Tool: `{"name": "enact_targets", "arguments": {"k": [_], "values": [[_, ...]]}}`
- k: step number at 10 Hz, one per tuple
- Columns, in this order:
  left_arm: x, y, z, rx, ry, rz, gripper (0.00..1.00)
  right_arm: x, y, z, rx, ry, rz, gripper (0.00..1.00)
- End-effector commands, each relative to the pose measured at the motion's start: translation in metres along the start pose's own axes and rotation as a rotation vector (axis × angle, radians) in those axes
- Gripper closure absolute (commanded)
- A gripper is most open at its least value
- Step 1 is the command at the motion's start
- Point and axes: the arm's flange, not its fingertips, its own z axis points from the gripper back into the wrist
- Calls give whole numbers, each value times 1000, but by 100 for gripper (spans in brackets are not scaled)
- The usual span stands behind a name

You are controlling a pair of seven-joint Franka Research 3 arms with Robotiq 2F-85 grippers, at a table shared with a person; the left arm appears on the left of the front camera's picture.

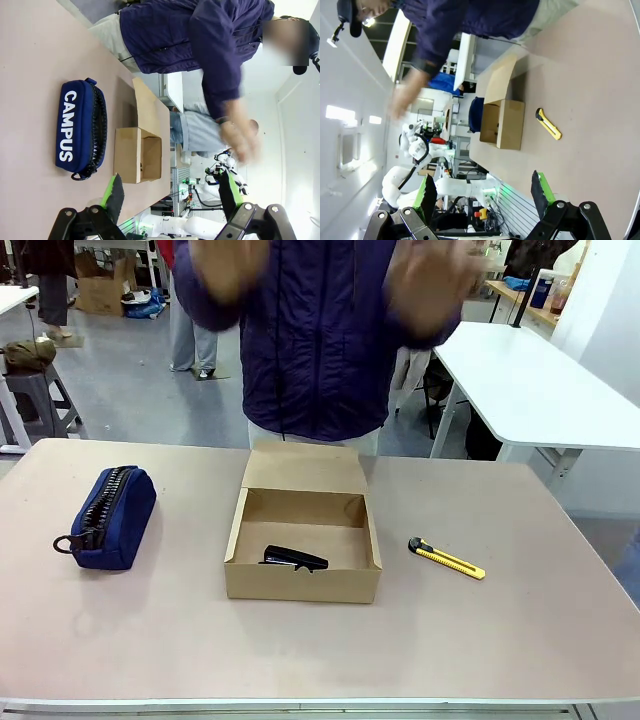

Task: Pack the item into the box.
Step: Close the Mailer Box.

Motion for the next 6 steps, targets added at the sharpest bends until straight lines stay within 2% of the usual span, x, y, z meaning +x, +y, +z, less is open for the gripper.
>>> {"name": "enact_targets", "arguments": {"k": [1, 6], "values": [[0, 0, 0, -19, -7, -21, 0, -2, 3, -2, 15, -5, 2, 0], [0, 0, 0, -19, -7, -21, 0, -2, 3, -2, 15, -5, 2, 0]]}}
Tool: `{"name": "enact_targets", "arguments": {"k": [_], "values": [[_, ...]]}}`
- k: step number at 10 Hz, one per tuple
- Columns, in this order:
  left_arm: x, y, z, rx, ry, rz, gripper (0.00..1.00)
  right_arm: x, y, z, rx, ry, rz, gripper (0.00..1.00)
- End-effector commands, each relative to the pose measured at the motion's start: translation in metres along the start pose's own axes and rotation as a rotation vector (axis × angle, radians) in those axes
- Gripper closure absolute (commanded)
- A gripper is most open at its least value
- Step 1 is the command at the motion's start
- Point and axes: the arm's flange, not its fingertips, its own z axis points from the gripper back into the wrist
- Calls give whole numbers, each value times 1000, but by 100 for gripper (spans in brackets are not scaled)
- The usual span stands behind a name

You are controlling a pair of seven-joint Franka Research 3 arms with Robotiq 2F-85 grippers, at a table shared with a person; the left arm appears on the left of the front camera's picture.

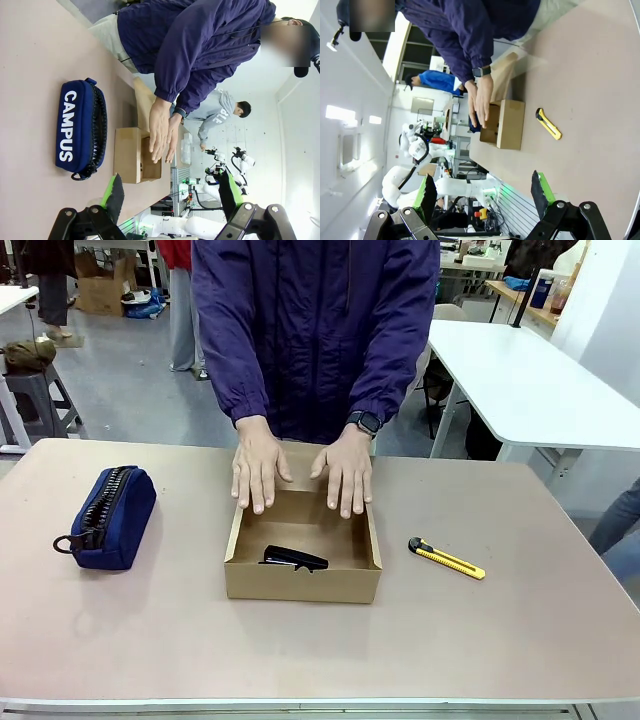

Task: Pack the item into the box.
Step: Close the Mailer Box.

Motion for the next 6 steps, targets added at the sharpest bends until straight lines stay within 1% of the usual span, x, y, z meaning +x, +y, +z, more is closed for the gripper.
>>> {"name": "enact_targets", "arguments": {"k": [1, 4, 5, 6], "values": [[0, 0, 0, -19, -7, -21, 0, -2, 3, -2, 15, -6, 2, 0], [0, 0, 0, -19, -7, -21, 0, 0, 0, 0, 0, 0, 0, 0], [0, 0, 0, 0, 0, 0, 0, 3, -4, -9, -7, -1, 1, 0], [0, -8, -26, -21, 74, -20, 0, 11, 0, -25, -32, -7, 22, 0]]}}
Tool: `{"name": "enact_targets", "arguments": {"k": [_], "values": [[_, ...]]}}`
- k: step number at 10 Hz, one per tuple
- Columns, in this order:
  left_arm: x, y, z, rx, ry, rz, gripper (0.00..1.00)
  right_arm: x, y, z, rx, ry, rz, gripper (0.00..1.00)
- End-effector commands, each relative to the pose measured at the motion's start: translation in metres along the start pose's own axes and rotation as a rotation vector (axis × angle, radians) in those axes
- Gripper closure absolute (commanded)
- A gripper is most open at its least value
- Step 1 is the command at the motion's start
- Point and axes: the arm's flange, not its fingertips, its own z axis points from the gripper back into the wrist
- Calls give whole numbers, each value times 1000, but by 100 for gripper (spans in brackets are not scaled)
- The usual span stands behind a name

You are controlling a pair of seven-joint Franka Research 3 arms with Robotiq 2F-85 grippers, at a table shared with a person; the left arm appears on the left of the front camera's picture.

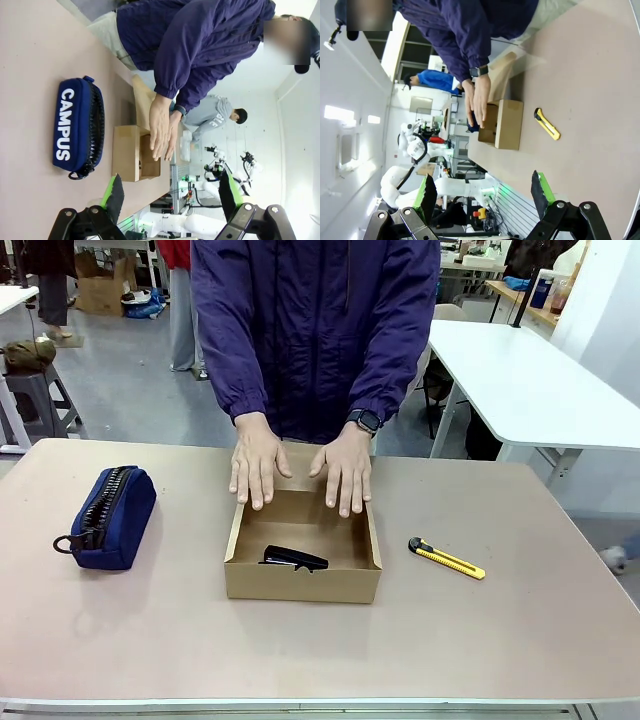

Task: Pack the item into the box.
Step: Close the Mailer Box.

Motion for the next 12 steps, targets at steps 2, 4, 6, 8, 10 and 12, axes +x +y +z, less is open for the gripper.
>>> {"name": "enact_targets", "arguments": {"k": [2, 4, 6, 8, 10, 12], "values": [[-1, -21, -73, -45, 188, -27, 0, 19, 13, -56, -85, 30, 60, 0], [3, -22, -144, 48, 191, 2, 0, 35, 10, -106, -128, 119, 64, 0], [-3, -30, -204, 97, 275, -35, 0, 51, 8, -163, -151, 209, 84, 0], [-3, -29, -259, 188, 341, -76, 0, 62, 6, -228, -153, 309, 102, 0], [9, -16, -307, 210, 391, -126, 0, 76, -3, -276, -152, 305, 80, 0], [22, 10, -342, 131, 399, -88, 0, 100, -19, -332, -152, 280, 66, 0]]}}
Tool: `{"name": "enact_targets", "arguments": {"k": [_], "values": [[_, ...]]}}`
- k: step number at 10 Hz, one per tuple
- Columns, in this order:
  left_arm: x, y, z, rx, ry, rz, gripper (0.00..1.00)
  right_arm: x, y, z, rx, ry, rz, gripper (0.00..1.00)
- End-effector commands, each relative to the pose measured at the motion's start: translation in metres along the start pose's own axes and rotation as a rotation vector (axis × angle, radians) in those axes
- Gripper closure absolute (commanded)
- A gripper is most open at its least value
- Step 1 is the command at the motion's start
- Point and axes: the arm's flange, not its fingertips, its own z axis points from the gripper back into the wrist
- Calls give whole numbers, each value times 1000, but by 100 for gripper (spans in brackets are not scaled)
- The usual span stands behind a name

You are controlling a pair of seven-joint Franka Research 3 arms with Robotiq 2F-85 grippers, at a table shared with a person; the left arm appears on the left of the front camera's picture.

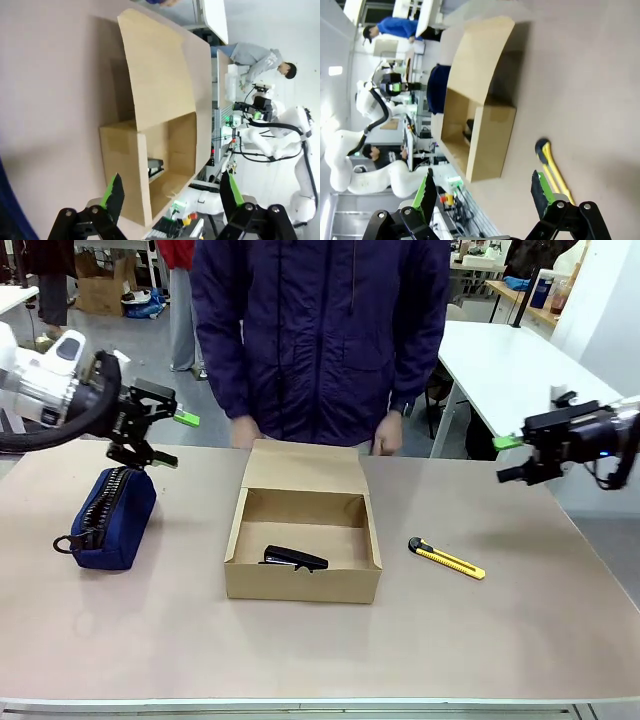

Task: Pack the item into the box.
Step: Close the Mailer Box.

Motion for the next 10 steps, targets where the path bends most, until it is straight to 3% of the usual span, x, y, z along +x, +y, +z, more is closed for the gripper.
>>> {"name": "enact_targets", "arguments": {"k": [1, 5, 8, 9, 10], "values": [[22, 22, -13, -70, -40, 28, 0, 41, -7, -34, -13, -36, -24, 0], [40, 55, -63, -148, -153, 60, 0, 80, -22, -93, 57, 6, -21, 0], [34, 66, -79, -204, -111, 102, 0, 72, -27, -108, 177, 39, -25, 0], [32, 59, -62, -217, -63, 139, 0, 74, -28, -109, 89, 40, -31, 0], [35, 68, -80, -177, -120, 108, 0, 74, -28, -109, 89, 40, -31, 0]]}}
